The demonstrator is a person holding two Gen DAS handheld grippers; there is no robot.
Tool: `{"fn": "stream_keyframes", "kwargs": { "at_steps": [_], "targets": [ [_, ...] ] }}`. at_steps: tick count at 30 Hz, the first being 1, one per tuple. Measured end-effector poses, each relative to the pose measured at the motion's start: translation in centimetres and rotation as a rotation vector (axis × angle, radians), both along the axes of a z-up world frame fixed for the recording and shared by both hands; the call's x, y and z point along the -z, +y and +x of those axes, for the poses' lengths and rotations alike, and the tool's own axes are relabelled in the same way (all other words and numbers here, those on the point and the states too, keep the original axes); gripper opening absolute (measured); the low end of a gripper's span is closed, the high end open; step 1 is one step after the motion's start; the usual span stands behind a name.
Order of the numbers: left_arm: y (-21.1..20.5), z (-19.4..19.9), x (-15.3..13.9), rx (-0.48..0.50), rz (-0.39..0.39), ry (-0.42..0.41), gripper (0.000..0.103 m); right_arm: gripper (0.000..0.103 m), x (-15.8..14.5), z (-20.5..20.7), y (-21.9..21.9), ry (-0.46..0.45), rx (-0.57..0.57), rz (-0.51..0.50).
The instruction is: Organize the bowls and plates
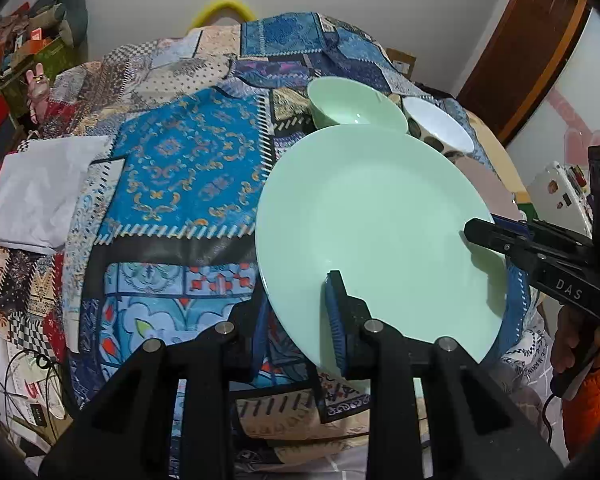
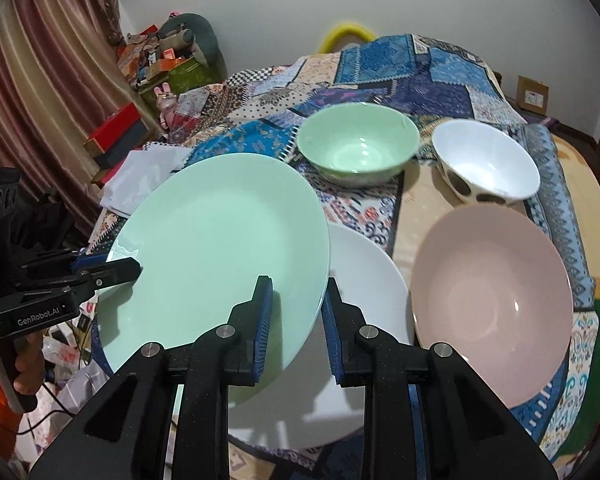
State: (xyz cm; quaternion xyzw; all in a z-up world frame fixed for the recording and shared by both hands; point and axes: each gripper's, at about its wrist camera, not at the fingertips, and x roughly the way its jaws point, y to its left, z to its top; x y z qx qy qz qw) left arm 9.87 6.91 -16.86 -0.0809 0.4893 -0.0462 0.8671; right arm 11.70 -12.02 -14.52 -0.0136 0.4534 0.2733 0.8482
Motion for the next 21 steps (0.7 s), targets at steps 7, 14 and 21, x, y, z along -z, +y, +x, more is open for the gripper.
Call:
{"fn": "stream_keyframes", "kwargs": {
  "at_steps": [7,14,21],
  "targets": [
    [-1.2,0.7,2.0,0.02,-0.011,0.047,0.027,0.022,1.6,-0.1,-1.2,0.046,0.031,0.001],
    [-1.9,1.7,3.8,0.037,-0.02,0.085,0.027,0.022,3.0,-0.2,-2.3,0.082,0.053,-0.001],
    [-2.4,2.3,4.8,0.047,-0.027,0.107,0.028,0.022,3.4,-0.4,-2.8,0.091,0.066,-0.013]
  ]
}}
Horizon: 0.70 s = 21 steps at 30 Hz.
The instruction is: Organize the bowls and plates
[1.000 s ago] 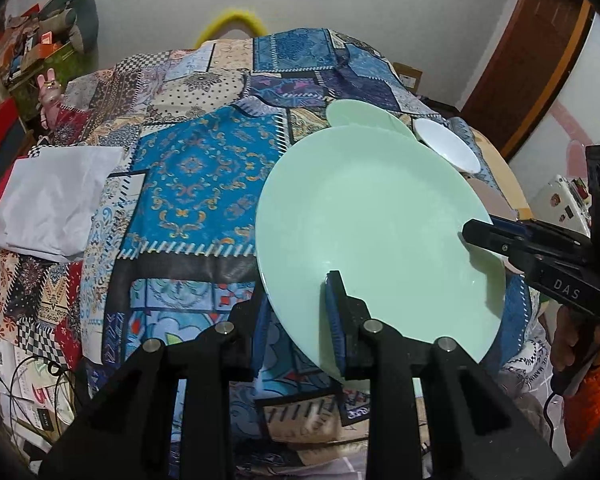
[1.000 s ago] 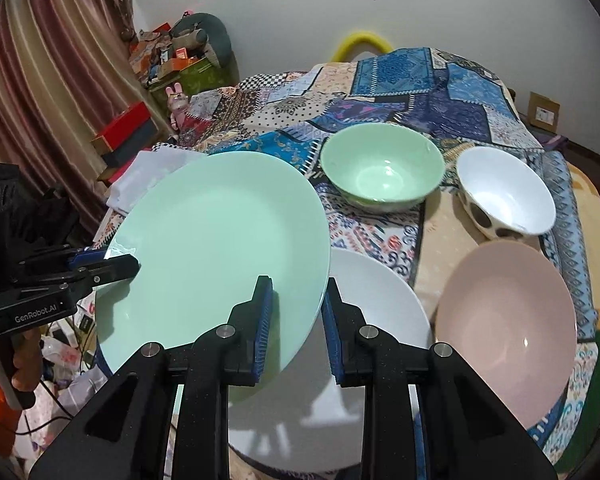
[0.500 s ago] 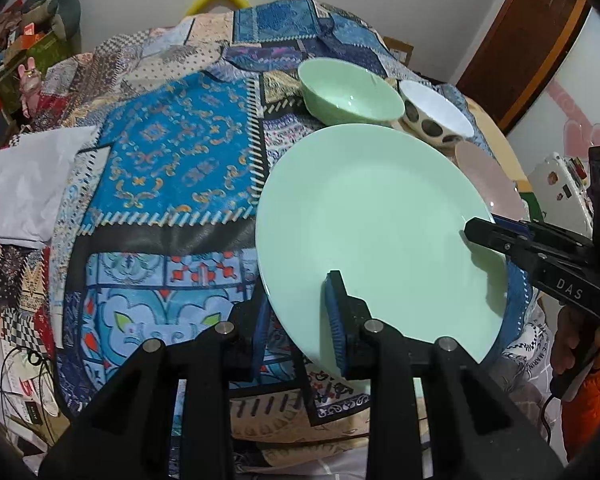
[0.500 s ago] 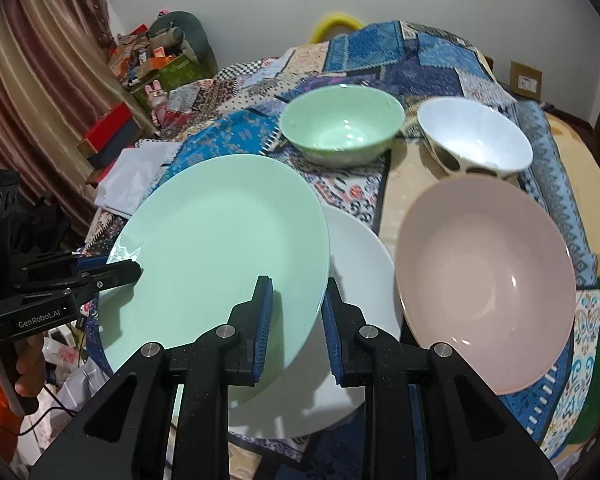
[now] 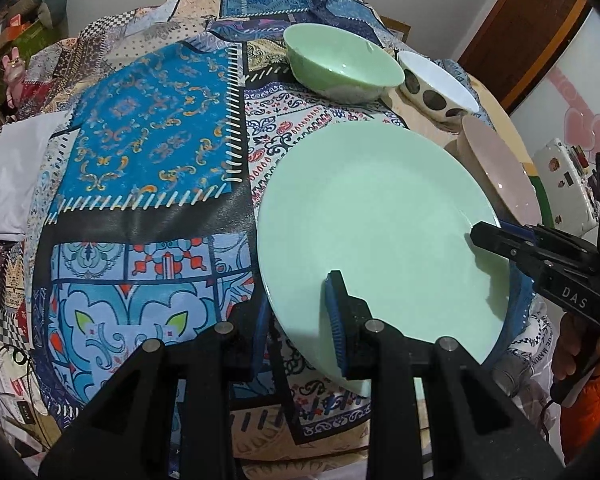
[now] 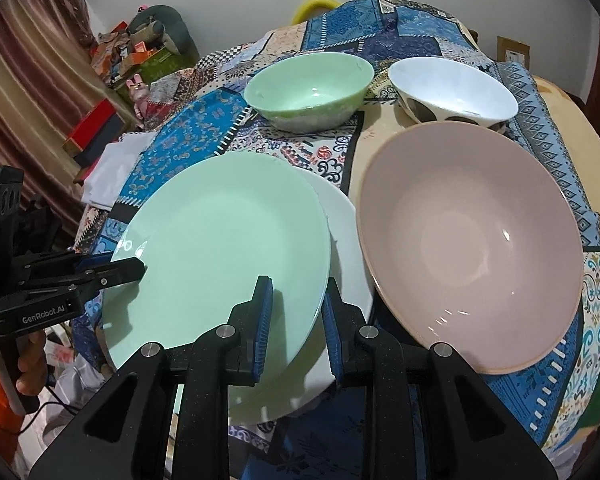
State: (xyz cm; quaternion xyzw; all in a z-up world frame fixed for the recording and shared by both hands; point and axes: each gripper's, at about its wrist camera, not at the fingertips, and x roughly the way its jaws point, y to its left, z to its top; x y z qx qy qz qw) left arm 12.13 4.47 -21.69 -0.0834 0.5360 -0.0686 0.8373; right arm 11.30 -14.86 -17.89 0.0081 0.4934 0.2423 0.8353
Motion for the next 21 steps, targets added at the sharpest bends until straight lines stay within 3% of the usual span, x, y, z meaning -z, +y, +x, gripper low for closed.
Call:
{"fn": "stream_keyframes", "kwargs": {
  "at_steps": [21],
  "targets": [
    [-1.0,0.67,1.05,0.014,0.066,0.018,0.031,0.023,0.6,-0.12,-0.47,0.017,0.016,0.011]
  ]
}}
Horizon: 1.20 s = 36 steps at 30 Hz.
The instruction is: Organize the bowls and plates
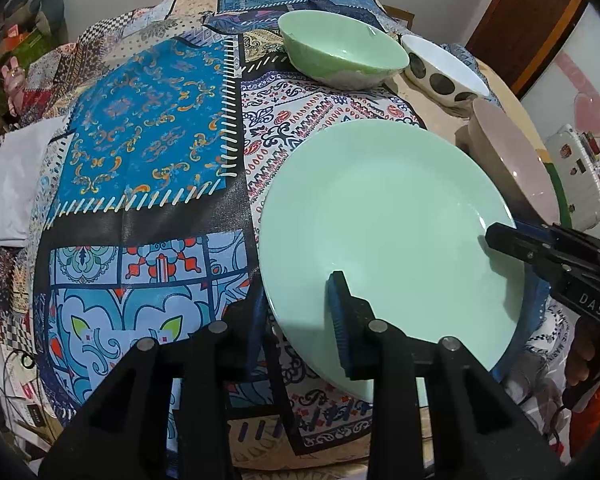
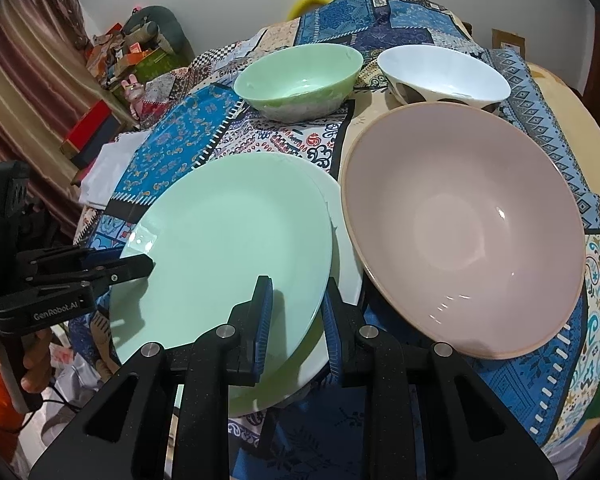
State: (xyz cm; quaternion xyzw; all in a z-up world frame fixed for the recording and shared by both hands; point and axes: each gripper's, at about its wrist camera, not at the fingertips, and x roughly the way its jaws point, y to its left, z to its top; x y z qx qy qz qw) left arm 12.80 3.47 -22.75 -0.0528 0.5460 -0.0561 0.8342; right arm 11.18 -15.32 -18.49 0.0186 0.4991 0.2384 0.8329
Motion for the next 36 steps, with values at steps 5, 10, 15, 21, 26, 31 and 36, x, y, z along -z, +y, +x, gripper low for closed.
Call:
{"fn": "stream_keyframes", "kwargs": {
  "at_steps": [5,10,15,21,26,31,36],
  "targets": [
    [0.1,0.0,0.0,-0.006,-0.01,0.002,0.032,0.022,-0.1,-0.3,0.0,-0.015,-0.004,-0.008],
    [-0.2,-0.2,0.0,-0.012,0.008,-0.005,0.039,0.022,-0.2,-0.4,0.1,-0.033,-0.007,-0.03],
    [0.0,-0.6,-0.6,-0.024,0.021,-0.018,0.041,0.022,-0.5,-0.5,-0.5,-0.037,0.004,-0.018],
    [0.4,-1.3,-2.8,-0.036,0.03,-0.067,0.045,0.023,-1.2,-1.1,-1.0,-0.054,0.002,-0.011],
    [-0.7,-1.5,-5.8,-0.017,0.034,-0.138,0.052,0.023,-2.8,-1.4,-1.6,-0.1,0.009,0.004],
    [-3.0,-0.9,-9.1,0.023,0.035,-0.22,0.061,0.027,-5.3,-1.5,-3.2,-0.184,0.04,0.003],
    [-6.1,0.4,-10.8,0.087,0.049,-0.278,0.075,0.041,-7.0,-1.2,-5.3,-0.254,0.092,-0.014]
  ]
}}
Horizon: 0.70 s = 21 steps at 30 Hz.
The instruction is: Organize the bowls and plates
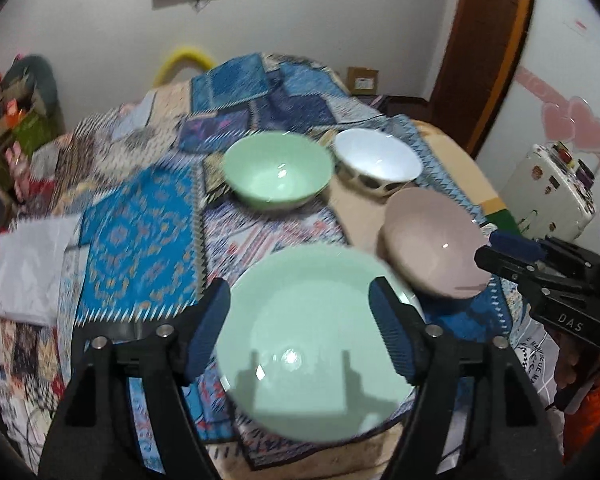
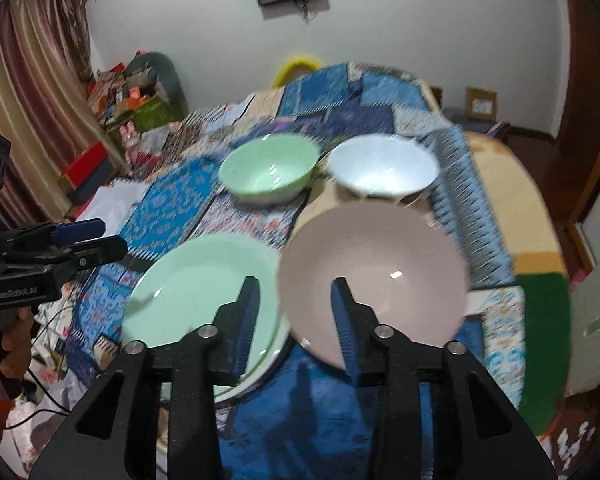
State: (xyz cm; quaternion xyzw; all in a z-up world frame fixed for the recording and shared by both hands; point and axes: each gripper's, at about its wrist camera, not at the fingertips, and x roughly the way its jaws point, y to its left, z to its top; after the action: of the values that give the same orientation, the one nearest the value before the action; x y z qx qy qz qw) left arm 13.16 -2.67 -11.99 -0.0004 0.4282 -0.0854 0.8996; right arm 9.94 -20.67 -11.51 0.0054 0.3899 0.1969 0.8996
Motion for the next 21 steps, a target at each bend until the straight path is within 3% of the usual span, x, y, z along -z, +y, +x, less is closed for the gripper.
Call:
{"fn": "stream_keyframes", "kwargs": {
  "at_steps": [3,9,16,21],
  "targets": [
    [-1.6,1.1,0.2,0.032,-0.009,0.008,0.084,0.052,-0.6,0.4,-1.6,-0.032,0.048,-0.008],
    [-4.7,3.9,2.2,0.083,0.007,0.056,0.084,0.053,-0.1,1.1,-4.2,-0.038,0.118,-0.024],
    [-7.7,7.0,5.2,0.118,0.024,0.112,0.083,0.053,2.4,2.6,-6.5,0.021,0.17,-0.013],
    [-9.0,8.6,7.1,0.135,0.021,0.157,0.071,0.053,4.3,3.3,-7.4,0.07,0.177,0.006]
  ]
}}
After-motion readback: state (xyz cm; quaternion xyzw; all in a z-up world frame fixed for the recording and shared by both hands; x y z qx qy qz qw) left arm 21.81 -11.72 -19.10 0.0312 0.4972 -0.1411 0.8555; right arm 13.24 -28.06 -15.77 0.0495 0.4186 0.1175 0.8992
